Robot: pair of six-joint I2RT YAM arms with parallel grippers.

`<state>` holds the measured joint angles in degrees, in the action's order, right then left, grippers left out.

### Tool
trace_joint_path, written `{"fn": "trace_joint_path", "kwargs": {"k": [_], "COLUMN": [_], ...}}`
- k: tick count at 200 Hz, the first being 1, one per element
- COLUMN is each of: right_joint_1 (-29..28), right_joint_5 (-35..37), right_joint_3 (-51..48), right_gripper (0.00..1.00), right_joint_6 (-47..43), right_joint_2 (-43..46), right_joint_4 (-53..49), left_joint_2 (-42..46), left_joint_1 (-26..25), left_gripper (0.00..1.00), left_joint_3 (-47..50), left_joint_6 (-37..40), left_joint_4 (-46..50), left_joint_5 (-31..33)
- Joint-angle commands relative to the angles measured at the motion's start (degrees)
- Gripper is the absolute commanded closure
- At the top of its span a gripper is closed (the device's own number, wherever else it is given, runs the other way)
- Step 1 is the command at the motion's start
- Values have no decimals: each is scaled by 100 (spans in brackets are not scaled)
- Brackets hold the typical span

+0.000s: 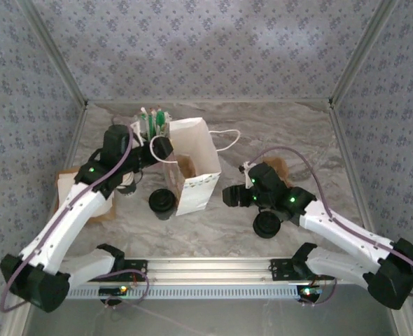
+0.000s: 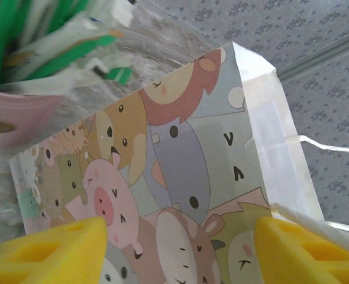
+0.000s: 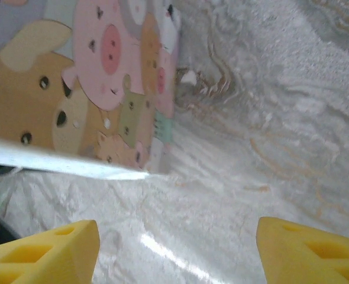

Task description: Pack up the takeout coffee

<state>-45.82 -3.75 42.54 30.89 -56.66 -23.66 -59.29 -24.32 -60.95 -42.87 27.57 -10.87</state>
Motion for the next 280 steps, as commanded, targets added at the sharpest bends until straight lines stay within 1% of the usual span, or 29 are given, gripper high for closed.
{"fn": "trace_joint_path", "kwargs": {"k": [1,15,41,57,92,112,137,155,183,198,211,225,237,254,257,280], "right_joint_1": [-371,-533,-629,-713,-1041,-1260,-1542,-1738,-2114,-2121,-2100,-2008,-1910,-1796,-1784,-1724], "right_joint_5": [473,634,589,612,580,508,657,602,859,778,716,629,536,485,485,493], "right_joint_3": [191,174,150,233,566,903,1411,1635,1898,2025,2139,2190,2302,2524,2713,3135], "right_gripper": [26,25,24,25,25,25,26,26,25,25,27,29,34,38,39,42], "right_joint_6": [254,384,470,470,470,360,179,72,-16,152,365,688,855,916,925,925], "right_joint_2": [367,552,626,480,-93,-528,-948,-1103,-1134,-1014,-908,-859,-966,-1224,-1264,-1619], "right_joint_4": [-765,-990,-974,-927,-706,-643,-747,-712,-722,-717,-782,-590,-456,-410,-403,-480], "left_joint_2": [689,1033,1193,1179,1269,1264,1259,1262,1269,1267,1266,1265,1273,1273,1276,1271], "left_joint_1": [178,291,434,463,554,637,682,707,766,763,762,762,762,762,762,762], "left_gripper": [26,20,20,21,23,25,29,31,35,35,36,37,37,37,38,38], "left_joint_3": [89,206,591,812,1030,1067,1099,1096,1105,1104,1110,1125,1133,1144,1139,1146], "left_joint_6": [103,131,87,-19,-63,-48,-40,-21,-18,-39,-49,-57,-74,-81,-85,-82], "left_joint_4": [601,810,735,545,458,451,460,520,532,513,490,468,454,433,420,427], "left_joint_5": [39,22,-232,-426,-440,-536,-547,-529,-567,-593,-612,-618,-617,-626,-622,-627]}}
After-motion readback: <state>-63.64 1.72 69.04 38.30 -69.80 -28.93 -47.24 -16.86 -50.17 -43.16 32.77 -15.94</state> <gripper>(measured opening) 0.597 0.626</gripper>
